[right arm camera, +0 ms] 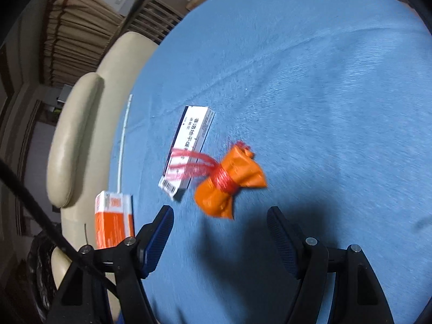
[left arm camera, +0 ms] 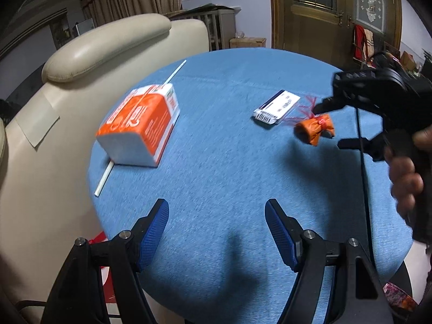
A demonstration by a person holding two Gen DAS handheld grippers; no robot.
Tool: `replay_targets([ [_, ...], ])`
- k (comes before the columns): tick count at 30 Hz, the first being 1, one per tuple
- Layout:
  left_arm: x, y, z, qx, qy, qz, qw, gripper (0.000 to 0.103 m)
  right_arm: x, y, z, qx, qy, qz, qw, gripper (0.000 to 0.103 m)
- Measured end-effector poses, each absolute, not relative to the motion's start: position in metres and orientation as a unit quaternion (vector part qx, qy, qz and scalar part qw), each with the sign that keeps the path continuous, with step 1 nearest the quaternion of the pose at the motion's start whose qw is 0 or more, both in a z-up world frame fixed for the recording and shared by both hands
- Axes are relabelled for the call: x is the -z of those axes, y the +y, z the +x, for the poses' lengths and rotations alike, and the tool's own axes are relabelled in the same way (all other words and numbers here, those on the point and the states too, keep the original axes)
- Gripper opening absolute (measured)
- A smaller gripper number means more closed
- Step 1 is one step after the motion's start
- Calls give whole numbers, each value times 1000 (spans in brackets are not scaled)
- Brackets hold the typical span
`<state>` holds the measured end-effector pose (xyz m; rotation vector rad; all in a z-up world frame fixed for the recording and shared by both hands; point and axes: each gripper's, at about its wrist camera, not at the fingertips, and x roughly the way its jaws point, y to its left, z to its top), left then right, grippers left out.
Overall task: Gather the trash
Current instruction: 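Move both open tools back over the table toward the orange bag and white box, then grasp the orange mesh-tied bag with the right tool while the left tool grasps the white purple-striped box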
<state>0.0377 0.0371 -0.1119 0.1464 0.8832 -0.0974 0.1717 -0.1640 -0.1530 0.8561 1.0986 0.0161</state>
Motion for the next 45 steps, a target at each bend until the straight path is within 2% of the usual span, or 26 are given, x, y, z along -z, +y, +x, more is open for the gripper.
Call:
replay_targets([
  [7,123,53,44,34,442,62,894,74,151,-143,207,42,510,339,789,73],
  [9,125,57,47,30,445,58,893,74,149,-134,213,48,513,303,802,58],
  [10,126,58,49,28,446,58,893,74,148,-129,215,51,515,280,809,55],
  [12,125,60,51,27,446,59,893,74,148,-121,217,54,515,237,822,42],
  [15,122,59,57,26,443,64,894,74,148,-118,215,42,506,204,837,37],
  [26,116,25,118,78,426,102,896,74,141,-164,162,18,492,196,848,34],
  [34,124,-30,193,132,447,125,876,74,147,-194,118,-2,488,231,842,33],
  [45,143,-87,238,181,499,144,835,74,153,-231,83,-12,472,289,833,33],
])
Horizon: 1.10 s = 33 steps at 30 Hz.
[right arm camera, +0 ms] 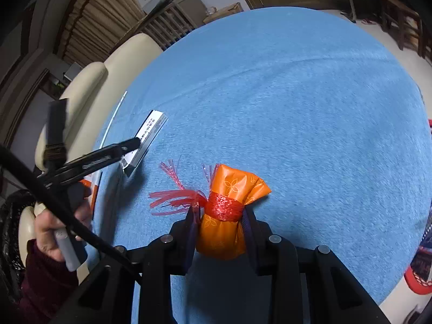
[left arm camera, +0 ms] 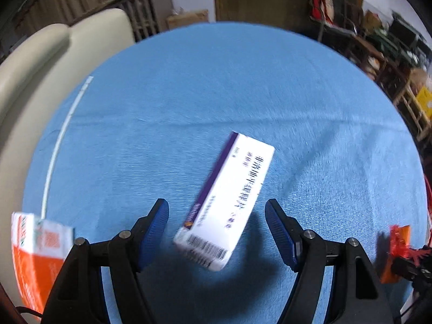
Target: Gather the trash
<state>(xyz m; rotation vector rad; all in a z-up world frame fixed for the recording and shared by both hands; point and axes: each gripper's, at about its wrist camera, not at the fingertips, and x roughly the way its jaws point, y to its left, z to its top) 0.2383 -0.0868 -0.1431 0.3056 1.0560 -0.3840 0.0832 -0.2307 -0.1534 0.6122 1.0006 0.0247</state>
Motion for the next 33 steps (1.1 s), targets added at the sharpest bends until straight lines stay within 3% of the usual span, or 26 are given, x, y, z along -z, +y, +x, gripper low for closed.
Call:
replay_targets([
  [7,156,-86,248,180,517,124,827,74,150,-243,69,-12,461,297,836,33],
  [10,153,-83,246,185,513,111,831,56,149,-243,68,-13,458,298,838,33],
  [24,111,-76,159,133,479,95,863,46,135,-243,39,-23,435,292,851,33],
  [25,104,-78,146,135,470,94,867,44,134,-243,36,-24,434,292,852,33],
  [26,99,-83,140,137,464,94,870,23,133,-243,33,-25,433,291,853,33],
  [27,94,-87,131,143,461,93,871,15,132,-242,32,-25,431,291,854,33],
  [33,98,-82,100,154,466,89,867,12,121,-245,22,-26,423,285,860,33],
])
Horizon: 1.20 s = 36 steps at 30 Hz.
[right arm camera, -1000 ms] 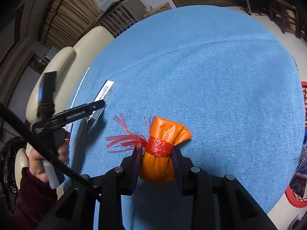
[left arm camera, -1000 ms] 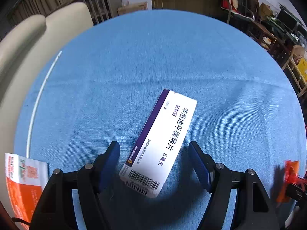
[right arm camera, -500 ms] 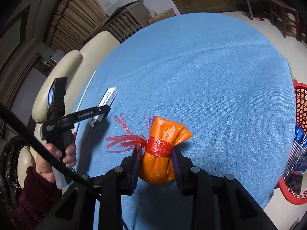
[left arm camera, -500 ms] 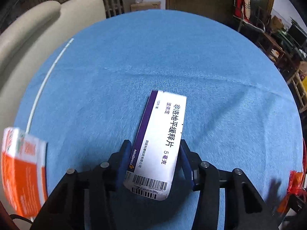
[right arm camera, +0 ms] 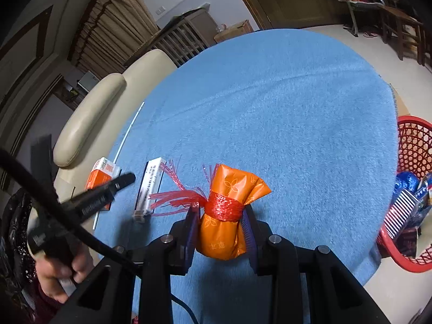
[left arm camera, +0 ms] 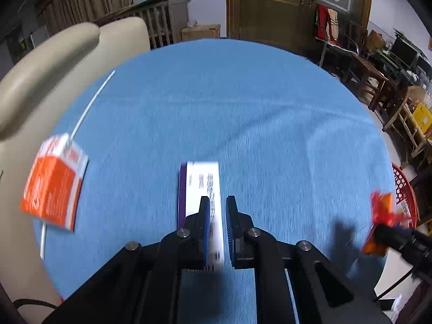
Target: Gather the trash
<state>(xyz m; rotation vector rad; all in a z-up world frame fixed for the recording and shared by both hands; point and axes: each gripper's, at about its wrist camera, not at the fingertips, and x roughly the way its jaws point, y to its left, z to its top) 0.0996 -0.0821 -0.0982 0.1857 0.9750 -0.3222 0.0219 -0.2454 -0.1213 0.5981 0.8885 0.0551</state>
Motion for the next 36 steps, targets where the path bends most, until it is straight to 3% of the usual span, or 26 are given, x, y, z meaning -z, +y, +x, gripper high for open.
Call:
replay_targets([
  [4,104,-53,90,145,474,54,867,15,118,-251,12,-21,419,283,863,33],
  [6,106,-35,90,136,478,39,867,35,119,-254,7,-17,418,286,862,33],
  [7,106,-30,89,132,481,32,866,57,121,-256,4,-15,419,288,861,33],
  [8,107,-23,88,127,482,20,866,66,124,-257,3,-13,421,291,859,33],
  [19,137,-66,114,113,491,74,860,66,127,-250,2,-15,424,290,858,33],
  [21,143,-67,122,101,495,71,860,57,127,-254,-1,-13,422,293,858,33],
  [22,147,-66,127,100,500,64,858,48,128,-255,-2,-11,422,294,857,33],
  [30,146,-65,128,102,491,53,864,47,131,-253,-3,-16,425,295,856,33],
  [36,112,-71,96,116,449,52,884,47,124,-249,-3,-21,415,291,862,33],
])
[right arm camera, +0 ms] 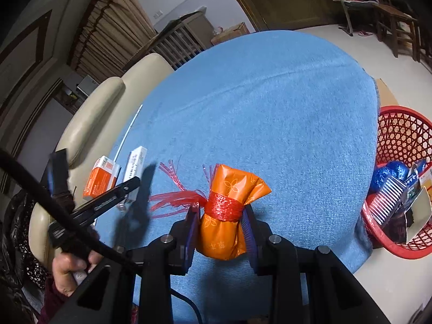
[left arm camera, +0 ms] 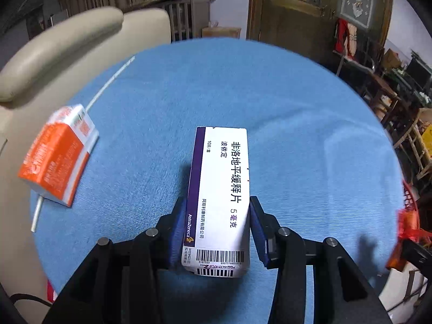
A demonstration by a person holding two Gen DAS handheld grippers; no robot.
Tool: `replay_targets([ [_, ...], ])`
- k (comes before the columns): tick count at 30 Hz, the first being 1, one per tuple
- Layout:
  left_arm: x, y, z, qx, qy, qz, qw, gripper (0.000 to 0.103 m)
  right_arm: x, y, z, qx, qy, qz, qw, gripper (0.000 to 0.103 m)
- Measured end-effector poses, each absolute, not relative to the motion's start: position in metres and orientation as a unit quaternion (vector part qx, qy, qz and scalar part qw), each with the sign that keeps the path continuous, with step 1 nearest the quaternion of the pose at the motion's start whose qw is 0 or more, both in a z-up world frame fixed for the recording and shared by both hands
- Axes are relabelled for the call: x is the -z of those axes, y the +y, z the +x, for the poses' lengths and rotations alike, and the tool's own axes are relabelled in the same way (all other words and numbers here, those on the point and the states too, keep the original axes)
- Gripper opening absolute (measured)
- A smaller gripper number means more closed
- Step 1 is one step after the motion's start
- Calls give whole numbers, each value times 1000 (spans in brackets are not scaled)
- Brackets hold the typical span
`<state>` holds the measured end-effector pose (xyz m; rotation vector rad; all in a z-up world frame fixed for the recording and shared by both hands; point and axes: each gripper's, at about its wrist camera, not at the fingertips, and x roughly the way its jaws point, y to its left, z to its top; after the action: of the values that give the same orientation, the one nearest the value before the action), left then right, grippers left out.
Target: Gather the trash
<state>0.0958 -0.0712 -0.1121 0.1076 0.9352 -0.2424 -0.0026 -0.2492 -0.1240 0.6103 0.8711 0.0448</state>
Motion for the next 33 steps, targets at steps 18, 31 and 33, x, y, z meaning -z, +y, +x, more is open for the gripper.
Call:
replay_targets([
  [18,49,-121,20,143,365,102,914,47,107,-270,-35,-19,383,301,873,33],
  [31,41,-139,-3,163,348,127,915,47,99,-286,-64,-7,364,316,876,33],
  [33,41,-142,-6,167,347,128,914,47,97,-288,-64,-6,362,317,877,33],
])
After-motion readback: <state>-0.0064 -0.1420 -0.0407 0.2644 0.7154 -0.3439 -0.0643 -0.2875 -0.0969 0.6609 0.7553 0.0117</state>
